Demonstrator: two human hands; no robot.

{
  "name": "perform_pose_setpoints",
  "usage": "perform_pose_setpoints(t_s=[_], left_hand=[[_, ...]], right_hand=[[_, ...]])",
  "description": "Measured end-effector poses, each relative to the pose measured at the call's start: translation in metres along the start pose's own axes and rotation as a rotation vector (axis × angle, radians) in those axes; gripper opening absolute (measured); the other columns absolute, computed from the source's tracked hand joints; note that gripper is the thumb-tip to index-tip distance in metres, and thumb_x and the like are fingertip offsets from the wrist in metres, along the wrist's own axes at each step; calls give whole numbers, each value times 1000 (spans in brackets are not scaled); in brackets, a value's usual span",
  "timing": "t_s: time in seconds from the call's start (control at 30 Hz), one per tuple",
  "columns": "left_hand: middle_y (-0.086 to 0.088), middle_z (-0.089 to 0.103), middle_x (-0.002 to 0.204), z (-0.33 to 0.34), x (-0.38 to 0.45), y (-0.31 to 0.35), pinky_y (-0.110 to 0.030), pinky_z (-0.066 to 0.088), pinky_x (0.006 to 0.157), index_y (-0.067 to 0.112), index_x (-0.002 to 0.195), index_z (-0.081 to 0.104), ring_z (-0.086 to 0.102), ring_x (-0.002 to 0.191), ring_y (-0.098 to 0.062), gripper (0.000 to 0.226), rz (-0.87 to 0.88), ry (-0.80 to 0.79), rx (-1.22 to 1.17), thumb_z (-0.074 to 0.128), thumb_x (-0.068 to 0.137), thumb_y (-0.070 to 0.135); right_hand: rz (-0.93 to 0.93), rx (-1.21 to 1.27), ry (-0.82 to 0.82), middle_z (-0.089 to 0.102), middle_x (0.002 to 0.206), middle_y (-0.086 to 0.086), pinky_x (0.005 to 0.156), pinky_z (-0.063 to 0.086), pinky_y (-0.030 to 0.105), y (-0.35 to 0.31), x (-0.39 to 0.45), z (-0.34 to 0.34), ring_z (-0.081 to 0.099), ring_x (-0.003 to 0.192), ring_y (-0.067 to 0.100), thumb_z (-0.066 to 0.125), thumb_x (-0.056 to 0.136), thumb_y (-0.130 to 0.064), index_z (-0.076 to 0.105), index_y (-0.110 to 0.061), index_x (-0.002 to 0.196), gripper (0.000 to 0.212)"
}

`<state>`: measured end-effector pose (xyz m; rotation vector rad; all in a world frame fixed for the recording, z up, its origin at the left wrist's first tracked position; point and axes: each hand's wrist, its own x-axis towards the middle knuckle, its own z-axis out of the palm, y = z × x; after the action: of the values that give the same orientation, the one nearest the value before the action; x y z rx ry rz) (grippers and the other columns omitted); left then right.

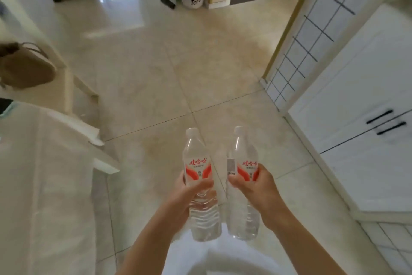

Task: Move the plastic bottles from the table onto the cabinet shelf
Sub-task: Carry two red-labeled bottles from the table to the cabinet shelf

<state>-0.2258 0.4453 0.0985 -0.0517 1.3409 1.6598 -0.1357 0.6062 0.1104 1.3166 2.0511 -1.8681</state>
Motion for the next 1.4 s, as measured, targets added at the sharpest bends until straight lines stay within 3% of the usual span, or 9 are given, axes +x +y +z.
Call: perform_pose_setpoints(t_s=[0.3, 0.43, 0.5, 0.6, 0.7, 0.83, 1.03, 1.27, 1.4], left_hand=[[-19, 71, 108, 105, 109, 22, -46, 56, 87, 7, 121, 59, 70, 97, -38, 75, -134, -159, 291, 88, 54, 24], [-11, 72, 94, 137, 162, 40, -31, 57, 68, 12, 119, 57, 72, 79, -24, 83, -150, -208, 403, 87, 43, 31], [-15, 68, 100, 149, 192, 52, -31, 57, 67, 16, 121, 53, 70, 77, -22, 84, -149, -236, 422, 87, 45, 29], [-18, 65, 103, 173, 240, 78, -48, 58, 79, 13, 123, 51, 67, 80, -30, 72, -165, -313, 459, 83, 58, 19], [-17, 65, 95, 202, 281, 104, -54, 51, 84, 10, 116, 56, 62, 79, -34, 63, -178, -384, 494, 81, 59, 17], [-15, 66, 86, 242, 325, 125, -50, 55, 77, 4, 111, 59, 64, 75, -32, 70, -193, -478, 584, 89, 50, 24], [-12, 69, 79, 302, 362, 124, -37, 60, 59, 5, 105, 61, 68, 70, -26, 47, -209, -534, 724, 86, 65, 7], [-10, 75, 85, 370, 389, 100, -31, 61, 64, 15, 101, 65, 74, 74, -23, 36, -201, -595, 854, 82, 71, 6], [-23, 72, 94, 429, 401, 81, -46, 61, 76, 8, 108, 62, 72, 84, -35, 38, -238, -658, 893, 79, 74, 10]], right_hand=[[110, 92, 355, 64, 95, 9, 69, 56, 33, 10, 47, -114, 64, 82, 22, 85, 64, -38, 54, -13, 101, 55], [158, 207, 487, 59, 88, -2, 59, 42, 19, 7, 74, -148, 56, 73, 11, 86, 66, -35, 53, -14, 104, 55], [165, 250, 550, 59, 87, -2, 58, 41, 18, 2, 91, -163, 56, 71, 11, 86, 64, -35, 54, -13, 104, 56], [185, 325, 657, 60, 88, -3, 58, 41, 19, -10, 117, -186, 58, 73, 11, 87, 64, -34, 55, -14, 109, 58], [201, 381, 747, 63, 92, -3, 59, 42, 20, -23, 137, -207, 61, 78, 12, 87, 63, -35, 57, -17, 110, 59], [222, 449, 857, 64, 91, -3, 58, 42, 19, -36, 156, -230, 62, 77, 12, 88, 62, -34, 57, -17, 109, 59], [267, 526, 982, 68, 92, 0, 60, 45, 21, -39, 171, -265, 66, 80, 16, 88, 60, -33, 59, -16, 108, 59], [293, 557, 1073, 67, 88, -2, 57, 47, 22, -29, 177, -321, 66, 76, 14, 88, 61, -29, 58, -18, 104, 54], [288, 553, 1075, 68, 89, -1, 61, 51, 25, -10, 181, -373, 68, 78, 16, 88, 60, -31, 57, -19, 105, 56]])
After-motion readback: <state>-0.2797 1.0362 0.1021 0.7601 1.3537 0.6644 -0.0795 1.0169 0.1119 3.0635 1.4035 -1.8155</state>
